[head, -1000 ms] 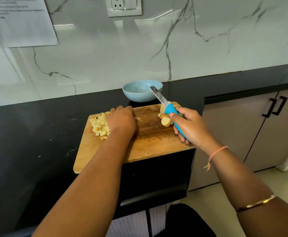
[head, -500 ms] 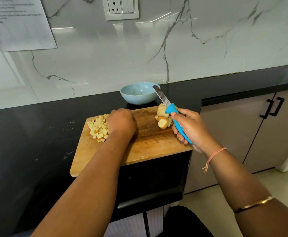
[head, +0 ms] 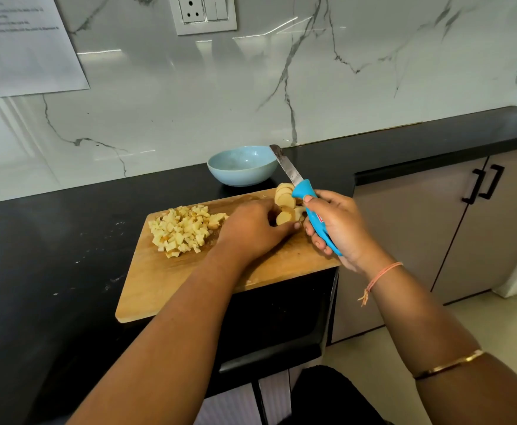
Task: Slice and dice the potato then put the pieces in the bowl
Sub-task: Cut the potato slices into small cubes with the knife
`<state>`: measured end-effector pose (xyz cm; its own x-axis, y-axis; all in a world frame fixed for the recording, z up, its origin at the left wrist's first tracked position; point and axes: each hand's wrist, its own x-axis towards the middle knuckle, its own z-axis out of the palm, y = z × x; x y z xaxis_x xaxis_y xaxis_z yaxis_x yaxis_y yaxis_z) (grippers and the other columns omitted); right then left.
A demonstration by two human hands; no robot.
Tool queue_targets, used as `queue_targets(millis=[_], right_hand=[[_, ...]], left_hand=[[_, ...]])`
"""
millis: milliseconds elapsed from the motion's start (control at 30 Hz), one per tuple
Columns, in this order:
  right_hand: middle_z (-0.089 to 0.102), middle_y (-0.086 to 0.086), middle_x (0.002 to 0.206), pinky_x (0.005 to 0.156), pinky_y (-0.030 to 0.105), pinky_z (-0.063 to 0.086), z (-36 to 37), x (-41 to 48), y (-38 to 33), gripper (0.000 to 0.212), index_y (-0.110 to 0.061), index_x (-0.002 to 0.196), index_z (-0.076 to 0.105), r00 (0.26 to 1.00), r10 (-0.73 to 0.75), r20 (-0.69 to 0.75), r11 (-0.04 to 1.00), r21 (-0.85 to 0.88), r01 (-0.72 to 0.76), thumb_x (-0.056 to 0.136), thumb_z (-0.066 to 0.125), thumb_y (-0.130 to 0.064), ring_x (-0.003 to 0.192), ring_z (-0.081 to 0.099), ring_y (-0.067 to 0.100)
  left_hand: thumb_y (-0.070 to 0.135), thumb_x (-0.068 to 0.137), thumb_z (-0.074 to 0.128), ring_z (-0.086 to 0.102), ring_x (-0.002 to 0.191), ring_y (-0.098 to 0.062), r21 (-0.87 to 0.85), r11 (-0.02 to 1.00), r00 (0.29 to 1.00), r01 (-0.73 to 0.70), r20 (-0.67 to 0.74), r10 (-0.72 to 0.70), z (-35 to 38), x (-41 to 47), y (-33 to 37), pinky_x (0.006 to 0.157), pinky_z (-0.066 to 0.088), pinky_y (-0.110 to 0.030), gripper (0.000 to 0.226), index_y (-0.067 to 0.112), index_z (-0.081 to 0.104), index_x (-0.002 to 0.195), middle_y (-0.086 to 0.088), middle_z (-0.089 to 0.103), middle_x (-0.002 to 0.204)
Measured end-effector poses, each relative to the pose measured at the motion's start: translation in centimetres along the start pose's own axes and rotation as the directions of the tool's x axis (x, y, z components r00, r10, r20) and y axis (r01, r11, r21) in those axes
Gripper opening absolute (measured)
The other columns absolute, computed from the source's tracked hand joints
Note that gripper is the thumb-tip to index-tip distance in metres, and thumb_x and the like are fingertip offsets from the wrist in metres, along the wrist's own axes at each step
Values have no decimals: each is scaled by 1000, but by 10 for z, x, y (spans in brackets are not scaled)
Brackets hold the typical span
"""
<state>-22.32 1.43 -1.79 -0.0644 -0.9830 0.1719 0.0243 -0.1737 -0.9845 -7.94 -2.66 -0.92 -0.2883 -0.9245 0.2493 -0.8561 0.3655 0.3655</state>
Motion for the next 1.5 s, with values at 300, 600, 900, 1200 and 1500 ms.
queue_targets(millis=[300,600,900,1200,1500], right_hand=[[53,7,60,37,19,34,1,1,0,17,-19,109,60,1000,0,-7,999,-44,0,98,49,-26,37,42,11],[51,8,60,38,21,33,10,-1,-5,15,-20,102,60,1000,24,4,978,-208,-22,99,47,-25,37,41,14],[59,3,73,37,18,37,36,-8,-23,39,-23,134,45,991,125,41,765,-640,-70,96,40,-26,45,48,10],[60,6,87,59,26,42,48,-19,-38,37,-17,132,47,983,163,86,580,-814,-25,96,42,-23,65,50,14],[50,1,81,69,30,45,57,-22,-45,31,-14,123,50,983,174,53,501,-865,-42,96,42,-24,80,55,19]], left_hand=[[29,79,75,58,86,-11,-314,941,992,122,69,-105,3,3,-5,76,52,-26,32,20,57,105,3,62,95],[63,73,69,57,104,-23,93,927,925,362,-159,-345,-9,4,-28,87,51,-44,59,20,53,110,-1,63,108],[38,79,68,58,101,-18,-90,907,911,411,5,-412,-17,6,-34,95,47,-44,36,27,51,109,4,62,104],[50,88,60,55,107,-19,79,913,916,400,-53,-397,-16,3,-28,100,41,-45,28,31,63,108,4,64,107],[44,93,54,38,129,-25,113,935,941,336,-76,-329,-17,1,-25,105,30,-44,34,26,61,121,-2,58,127]])
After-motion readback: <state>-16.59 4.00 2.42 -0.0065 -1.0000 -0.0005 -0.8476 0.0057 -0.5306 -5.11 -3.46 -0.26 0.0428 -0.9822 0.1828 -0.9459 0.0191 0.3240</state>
